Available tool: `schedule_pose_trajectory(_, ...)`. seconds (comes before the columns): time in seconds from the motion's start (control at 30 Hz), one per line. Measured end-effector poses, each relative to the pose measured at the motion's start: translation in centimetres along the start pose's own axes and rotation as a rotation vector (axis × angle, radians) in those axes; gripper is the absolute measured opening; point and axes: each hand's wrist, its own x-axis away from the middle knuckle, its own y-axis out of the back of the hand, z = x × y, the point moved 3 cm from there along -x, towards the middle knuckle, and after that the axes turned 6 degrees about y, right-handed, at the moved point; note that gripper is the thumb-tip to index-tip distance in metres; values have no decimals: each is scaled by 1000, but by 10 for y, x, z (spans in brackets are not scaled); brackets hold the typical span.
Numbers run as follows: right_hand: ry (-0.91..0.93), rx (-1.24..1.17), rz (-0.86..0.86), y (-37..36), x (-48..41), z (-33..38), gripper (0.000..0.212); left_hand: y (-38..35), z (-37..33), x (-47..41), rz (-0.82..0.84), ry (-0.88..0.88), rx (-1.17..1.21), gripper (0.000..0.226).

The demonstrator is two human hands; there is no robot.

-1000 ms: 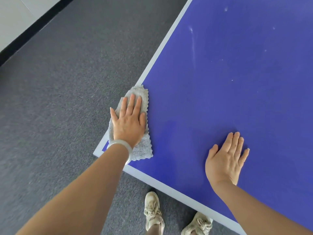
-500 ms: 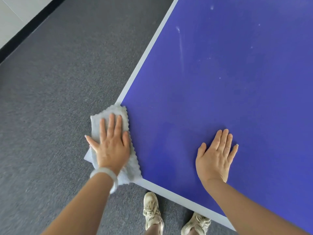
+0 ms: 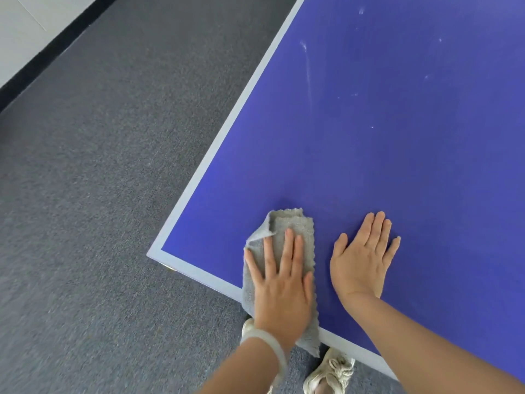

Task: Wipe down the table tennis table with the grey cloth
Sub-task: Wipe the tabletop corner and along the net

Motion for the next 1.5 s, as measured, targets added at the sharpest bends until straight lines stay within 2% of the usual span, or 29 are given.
schedule_pose_trajectory(0.1, 13, 2, -11, -2, -1, -2, 69, 10, 39, -30, 32, -256, -88, 64)
schedule_pose_trajectory(0.13, 13, 3, -15, -2, -2, -2, 69, 17, 57, -46, 34, -285, -139, 61)
schedule_pose_trajectory(0.2, 12, 8, -29, -2, -1, -2, 69, 28, 90, -83, 10, -195, -206, 60)
schedule_pose_trajectory(0.27, 11, 13, -37, -2, 0, -1, 69, 34, 103, -108, -15, -5, -183, 59)
schedule_pose_trajectory(0.33, 6, 18, -33, -2, -1, -2, 70, 33, 89, -111, -44, 165, -110, 60)
schedule_pose_trajectory(0.4, 9, 23, -22, 0, 0, -2, 70, 28, 58, -96, -61, 258, -57, 62)
schedule_pose_trajectory(0.43, 12, 15, -22, 0, 0, -1, 69, 25, 40, -84, -69, 245, -14, 63)
schedule_pose_trajectory(0.5, 7, -6, -24, 1, 0, -1, 69, 21, 9, -59, -22, 98, 90, 61)
schedule_pose_trajectory(0.57, 3, -33, -31, 1, 0, -1, 68, 26, 10, -49, 15, -33, 193, 57)
schedule_pose_trajectory(0.6, 5, -44, -39, 1, 0, 0, 68, 33, 25, -54, -9, -26, 233, 57)
schedule_pose_trajectory(0.67, 6, -47, -43, 1, 0, 0, 68, 49, 71, -73, -131, 106, 225, 52)
schedule_pose_trajectory(0.73, 4, -45, -45, 2, 0, 0, 69, 63, 123, -94, -209, 328, 165, 47)
schedule_pose_trajectory(0.83, -5, -57, -44, 2, -1, 0, 69, 65, 159, -112, -137, 530, 165, 55)
schedule_pose_trajectory(0.97, 10, -106, -22, 3, 0, -2, 68, 56, 159, -116, -54, 559, 112, 61)
schedule_pose_trajectory(1.07, -7, -260, -51, 13, -1, -3, 65, 55, 160, -117, -50, 553, 63, 62)
schedule_pose_trajectory(1.13, 131, -332, -131, 22, 6, 20, 57, 53, 163, -119, -40, 557, 37, 63)
schedule_pose_trajectory(1.2, 413, -304, -164, 22, 22, 65, 51, 50, 164, -119, -27, 556, 33, 62)
schedule_pose_trajectory(1.27, 602, -227, -92, 11, 33, 110, 54, 50, 165, -118, -33, 551, 45, 62)
schedule_pose_trajectory(1.4, 767, -51, -11, -7, 9, 154, 55, 50, 166, -117, -43, 556, 76, 63)
schedule_pose_trajectory(1.5, 1082, -28, 40, -16, -21, 185, 54, 50, 167, -119, -54, 569, 89, 65)
